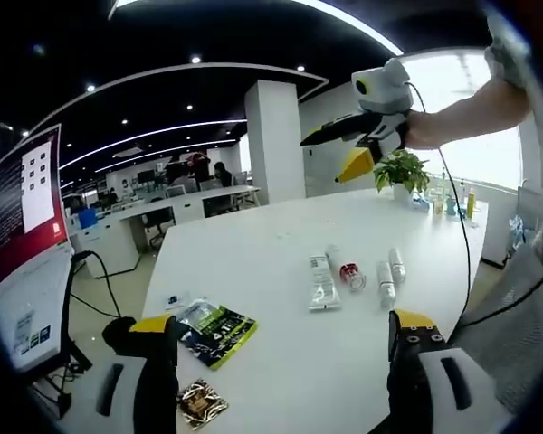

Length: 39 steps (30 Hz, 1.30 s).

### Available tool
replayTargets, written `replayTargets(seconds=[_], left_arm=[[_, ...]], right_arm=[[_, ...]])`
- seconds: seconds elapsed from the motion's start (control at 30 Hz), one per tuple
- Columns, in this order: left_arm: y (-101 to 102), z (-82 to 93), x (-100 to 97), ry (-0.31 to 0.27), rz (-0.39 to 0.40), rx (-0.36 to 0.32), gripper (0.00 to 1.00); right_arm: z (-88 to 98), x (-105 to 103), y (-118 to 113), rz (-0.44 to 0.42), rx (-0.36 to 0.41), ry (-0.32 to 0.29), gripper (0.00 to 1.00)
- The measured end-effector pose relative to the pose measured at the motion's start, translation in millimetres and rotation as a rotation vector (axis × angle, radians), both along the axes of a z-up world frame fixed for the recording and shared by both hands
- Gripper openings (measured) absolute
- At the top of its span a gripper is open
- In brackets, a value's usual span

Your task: Arrange the skincare products in the storage area until every visible bottle or jar stands upright without overlapping.

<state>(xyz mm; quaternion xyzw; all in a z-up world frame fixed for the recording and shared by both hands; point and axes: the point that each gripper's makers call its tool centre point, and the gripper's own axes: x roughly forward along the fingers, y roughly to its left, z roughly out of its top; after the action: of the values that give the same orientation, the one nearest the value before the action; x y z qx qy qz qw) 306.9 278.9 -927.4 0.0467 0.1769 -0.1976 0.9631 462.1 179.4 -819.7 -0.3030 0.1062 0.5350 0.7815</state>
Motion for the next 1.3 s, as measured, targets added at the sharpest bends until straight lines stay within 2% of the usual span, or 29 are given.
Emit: replayTargets(seconds=[0.03, 0.13, 0.23, 0.37, 0.47, 0.5, 0.63, 0.77, 0.9, 1.0, 1.13, 1.3], left_arm=[[-0.9, -1.2, 0.2, 0.004, -0.002, 0.005, 1.00], [-1.4, -3.5, -0.4, 0.012, -0.007, 0.011, 1.00], [0.6, -3.0, 0.3, 0.008, 0.002, 0.009, 1.00], [2.7, -5.3, 0.7, 0.013, 0.006, 0.017, 0.99], [3.0, -7.7, 0.3, 0.022, 0.006, 0.027, 0.99], [3.1, -8.4, 0.4, 0.025, 0.006, 0.029, 0.99], [1.1, -11.4, -0.5, 0.035, -0.004, 0.037, 0.99], [2.3, -12.2, 0.1, 0.038, -0.001, 0.037, 0.99], [2.4, -15.3, 0.1, 0.048, -0.004, 0.043, 0.99], [3.7, -16.0, 0.4, 0.050, 0.000, 0.045, 0.99], [5.2, -16.6, 1.0, 0.053, 0.007, 0.041, 0.99], [5.0, -18.2, 0.5, 0.059, 0.005, 0.046, 0.99]], right_arm=[[-1.8, 3.7, 1.9, 0.026, -0.030, -0.024, 0.94], [-14.4, 10.9, 5.6, 0.080, -0.106, -0.042, 0.91], [-35.1, 14.2, 6.4, 0.124, -0.177, -0.003, 0.90], [-59.8, 18.9, 2.7, 0.166, -0.265, 0.016, 0.87], [-80.0, 23.8, -2.1, 0.174, -0.324, 0.058, 0.90], [-83.6, 26.5, -1.2, 0.175, -0.324, 0.060, 0.89], [-103.6, 37.6, -10.1, 0.218, -0.431, 0.037, 0.79], [-127.4, 36.8, -16.2, 0.288, -0.517, 0.080, 0.77], [-148.1, 40.8, -26.4, 0.340, -0.620, 0.087, 0.75], [-158.3, 44.8, -29.0, 0.352, -0.660, 0.102, 0.74], [-168.4, 50.9, -28.9, 0.399, -0.707, 0.079, 0.70], [-186.9, 51.4, -33.8, 0.451, -0.776, 0.108, 0.70]])
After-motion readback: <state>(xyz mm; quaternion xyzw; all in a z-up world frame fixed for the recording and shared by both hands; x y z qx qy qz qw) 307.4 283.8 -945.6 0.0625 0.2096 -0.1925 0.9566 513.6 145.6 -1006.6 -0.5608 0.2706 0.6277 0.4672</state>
